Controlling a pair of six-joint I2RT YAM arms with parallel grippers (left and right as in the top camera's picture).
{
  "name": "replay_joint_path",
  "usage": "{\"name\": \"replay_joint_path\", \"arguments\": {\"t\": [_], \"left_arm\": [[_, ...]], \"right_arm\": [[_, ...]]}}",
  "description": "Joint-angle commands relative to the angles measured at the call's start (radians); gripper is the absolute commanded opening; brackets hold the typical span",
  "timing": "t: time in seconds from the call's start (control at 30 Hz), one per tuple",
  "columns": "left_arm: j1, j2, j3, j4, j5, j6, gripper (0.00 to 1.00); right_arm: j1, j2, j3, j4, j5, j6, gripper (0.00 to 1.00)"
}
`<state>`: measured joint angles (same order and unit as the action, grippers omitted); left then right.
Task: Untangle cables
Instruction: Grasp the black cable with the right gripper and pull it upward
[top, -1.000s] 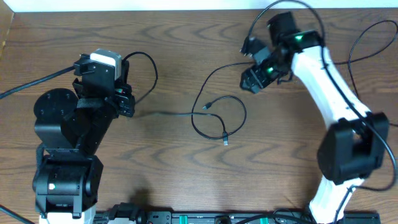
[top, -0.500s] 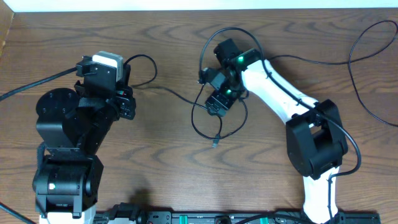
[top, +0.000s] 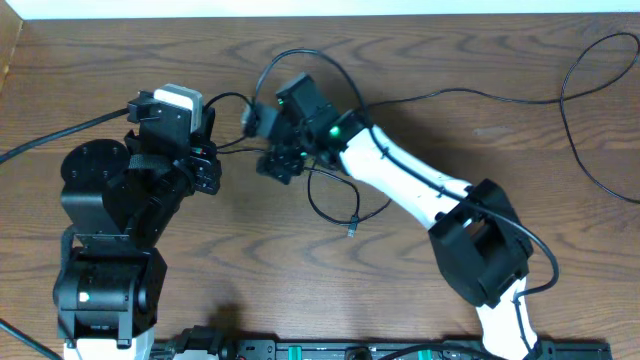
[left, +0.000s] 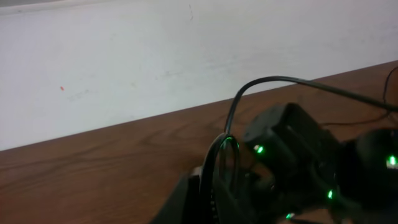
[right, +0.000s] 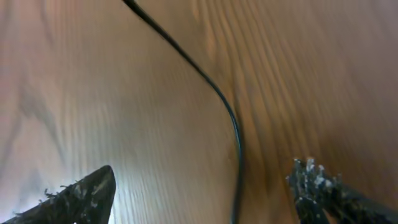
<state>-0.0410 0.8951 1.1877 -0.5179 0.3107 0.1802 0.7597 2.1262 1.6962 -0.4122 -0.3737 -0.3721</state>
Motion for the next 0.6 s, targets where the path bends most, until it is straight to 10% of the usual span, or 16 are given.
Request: {"name": "replay_joint_path", "arguments": {"t": [0.0, 0.33, 0.57], "left_arm": [[0.002, -0.001, 0.008, 0.002, 0.009, -0.005, 0.07], [0.002, -0.001, 0.008, -0.02, -0.148, 0.007, 0.08], [0.002, -0.001, 0.008, -0.023, -0.147, 0.007, 0.07]], "right_arm": [[0.048, -0.002, 0.002, 0.082, -0.028, 0.04, 0.84], [-0.004, -0.031, 0.002, 0.159, -0.034, 0.364, 0.9], [-0.126, -0.066, 0.002, 0.151, -0.416, 0.425, 0.89]]}}
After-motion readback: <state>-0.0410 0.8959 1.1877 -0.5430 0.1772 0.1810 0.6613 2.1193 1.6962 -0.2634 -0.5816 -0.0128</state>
